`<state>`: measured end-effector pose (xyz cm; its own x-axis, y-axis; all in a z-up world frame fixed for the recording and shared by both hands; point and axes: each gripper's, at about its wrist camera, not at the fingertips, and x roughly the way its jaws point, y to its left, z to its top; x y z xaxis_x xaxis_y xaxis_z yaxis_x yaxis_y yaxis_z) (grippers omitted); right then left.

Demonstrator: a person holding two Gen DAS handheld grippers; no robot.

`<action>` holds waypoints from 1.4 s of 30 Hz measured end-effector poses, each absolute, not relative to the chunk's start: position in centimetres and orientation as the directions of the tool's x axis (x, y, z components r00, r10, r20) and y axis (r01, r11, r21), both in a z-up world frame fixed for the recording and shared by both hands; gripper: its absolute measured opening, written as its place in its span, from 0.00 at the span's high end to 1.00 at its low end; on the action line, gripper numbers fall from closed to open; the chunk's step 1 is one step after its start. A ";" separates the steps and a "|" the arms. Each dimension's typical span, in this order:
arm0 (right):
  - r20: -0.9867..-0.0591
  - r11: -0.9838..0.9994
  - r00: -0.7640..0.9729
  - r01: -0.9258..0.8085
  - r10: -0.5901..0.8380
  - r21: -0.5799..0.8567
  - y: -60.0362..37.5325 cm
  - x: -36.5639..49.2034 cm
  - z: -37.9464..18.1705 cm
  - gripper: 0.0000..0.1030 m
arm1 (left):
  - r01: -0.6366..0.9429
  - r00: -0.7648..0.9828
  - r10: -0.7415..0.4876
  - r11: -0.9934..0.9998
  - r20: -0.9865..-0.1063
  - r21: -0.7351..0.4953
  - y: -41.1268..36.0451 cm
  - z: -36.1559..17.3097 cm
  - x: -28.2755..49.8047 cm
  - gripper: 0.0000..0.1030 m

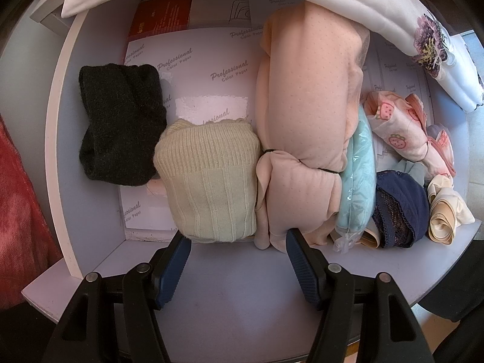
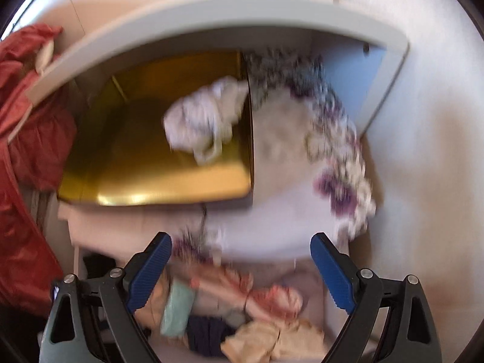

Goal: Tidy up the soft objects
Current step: 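Move the right tool back down into the drawer, then grasp the pink patterned cloth with the right tool while the left tool straddles the peach roll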

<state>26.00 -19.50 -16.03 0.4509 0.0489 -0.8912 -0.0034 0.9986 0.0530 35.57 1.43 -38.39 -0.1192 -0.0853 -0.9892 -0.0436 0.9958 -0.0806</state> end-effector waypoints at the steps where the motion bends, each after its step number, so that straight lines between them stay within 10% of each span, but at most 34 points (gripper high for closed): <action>1: -0.899 0.998 0.434 0.001 0.056 0.063 -19.5 25.7 -16.5 0.09 | -0.044 -0.119 -0.086 0.996 -0.989 -0.081 1.4 -38.4 35.6 0.36; 19: -1.000 1.000 -0.012 0.028 -0.006 -0.007 -19.9 23.3 -29.7 0.09 | -0.047 -0.089 -0.128 0.991 -0.988 -0.124 1.8 -36.9 34.8 0.36; 42: -0.999 1.000 -0.033 0.004 -0.020 -0.020 -19.9 22.9 -30.5 0.09 | -0.019 0.032 -0.234 0.972 -0.972 -0.234 1.4 -34.9 38.9 0.51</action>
